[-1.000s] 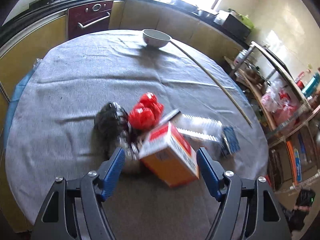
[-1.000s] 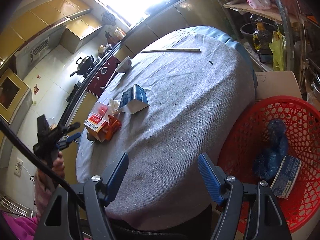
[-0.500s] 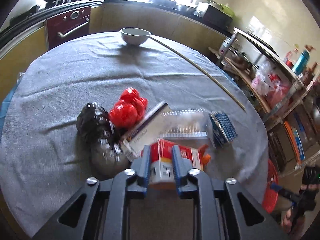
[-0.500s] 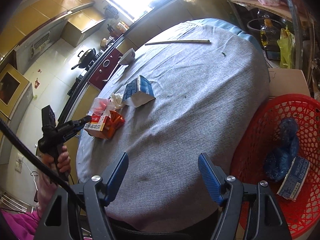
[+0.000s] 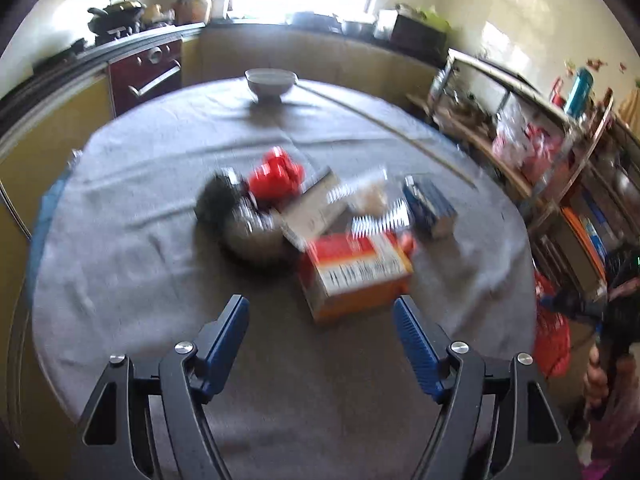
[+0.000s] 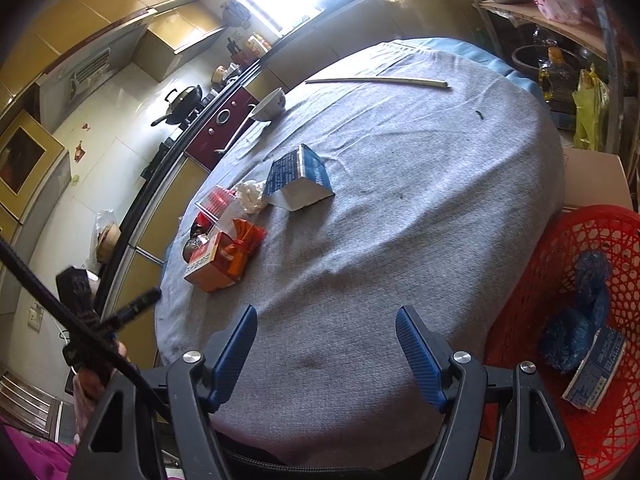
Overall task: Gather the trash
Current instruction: 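Move the open left tool to the red-and-white medicine box, then close the left tool on the red-and-white medicine box and lift it, then grasp the orange plastic wrapper with the right tool while the left tool holds the box, then carry both items over the red basket and open both tools to drop them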
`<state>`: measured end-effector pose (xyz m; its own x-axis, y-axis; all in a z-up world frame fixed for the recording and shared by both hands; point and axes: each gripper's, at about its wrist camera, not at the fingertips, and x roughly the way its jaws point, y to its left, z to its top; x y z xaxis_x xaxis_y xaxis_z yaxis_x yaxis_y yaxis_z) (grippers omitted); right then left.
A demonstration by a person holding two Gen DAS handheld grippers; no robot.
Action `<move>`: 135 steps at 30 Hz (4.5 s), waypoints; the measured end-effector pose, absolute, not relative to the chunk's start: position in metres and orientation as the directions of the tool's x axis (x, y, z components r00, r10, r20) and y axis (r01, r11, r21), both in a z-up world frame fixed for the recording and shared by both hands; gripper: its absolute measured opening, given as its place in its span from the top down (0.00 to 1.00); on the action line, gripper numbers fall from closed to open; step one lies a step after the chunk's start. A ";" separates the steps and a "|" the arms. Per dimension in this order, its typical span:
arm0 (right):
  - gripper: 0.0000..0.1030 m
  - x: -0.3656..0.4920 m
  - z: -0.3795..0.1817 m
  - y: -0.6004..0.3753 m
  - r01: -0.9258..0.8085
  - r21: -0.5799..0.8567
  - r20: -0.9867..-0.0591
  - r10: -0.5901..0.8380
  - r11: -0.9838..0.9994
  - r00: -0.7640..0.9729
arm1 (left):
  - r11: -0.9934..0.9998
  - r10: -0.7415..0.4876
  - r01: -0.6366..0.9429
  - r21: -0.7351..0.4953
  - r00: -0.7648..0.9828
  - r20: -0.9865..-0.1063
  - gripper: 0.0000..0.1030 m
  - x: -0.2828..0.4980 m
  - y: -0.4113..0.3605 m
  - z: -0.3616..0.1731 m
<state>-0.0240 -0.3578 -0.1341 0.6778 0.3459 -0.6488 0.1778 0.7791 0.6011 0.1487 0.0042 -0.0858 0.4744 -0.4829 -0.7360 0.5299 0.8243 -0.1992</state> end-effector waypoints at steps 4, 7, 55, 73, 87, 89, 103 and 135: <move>0.27 -0.018 -0.133 -0.348 0.158 0.599 -0.649 0.360 0.785 0.670 | 0.794 -0.513 0.584 -0.168 0.495 -0.702 0.21 0.162 -0.011 -0.082; 0.27 -0.016 -0.135 -0.343 0.156 0.588 -0.660 0.359 0.794 0.660 | 0.745 -0.552 0.652 -0.142 0.482 -0.680 0.21 0.170 -0.032 -0.084; 0.27 0.043 -0.124 -0.322 0.147 0.581 -0.661 0.357 0.801 0.660 | 0.591 -0.563 0.799 -0.115 0.305 -0.768 0.45 0.150 -0.058 -0.131; 0.62 0.155 -0.152 -0.241 0.184 0.329 -0.844 0.201 0.926 0.497 | 0.775 -0.516 0.610 -0.167 0.458 -0.724 0.45 0.125 0.025 -0.106; 0.66 0.085 -0.124 -0.268 0.174 0.420 -0.766 0.245 0.891 0.595 | 0.776 -0.528 0.598 -0.201 0.442 -0.725 0.45 0.111 0.012 -0.097; 0.66 0.074 -0.118 -0.273 0.171 0.423 -0.754 0.241 0.890 0.611 | 0.777 -0.529 0.596 -0.203 0.442 -0.725 0.45 0.110 0.010 -0.095; 0.32 0.062 -0.133 -0.297 0.242 0.591 -0.715 0.361 0.769 0.599 | 0.806 -0.507 0.558 -0.196 0.480 -0.716 0.45 0.101 0.014 -0.082; 0.70 0.006 -0.093 -0.333 0.294 0.490 -0.676 0.145 0.821 0.723 | 0.699 -0.604 0.687 -0.200 0.417 -0.679 0.45 0.068 -0.038 -0.051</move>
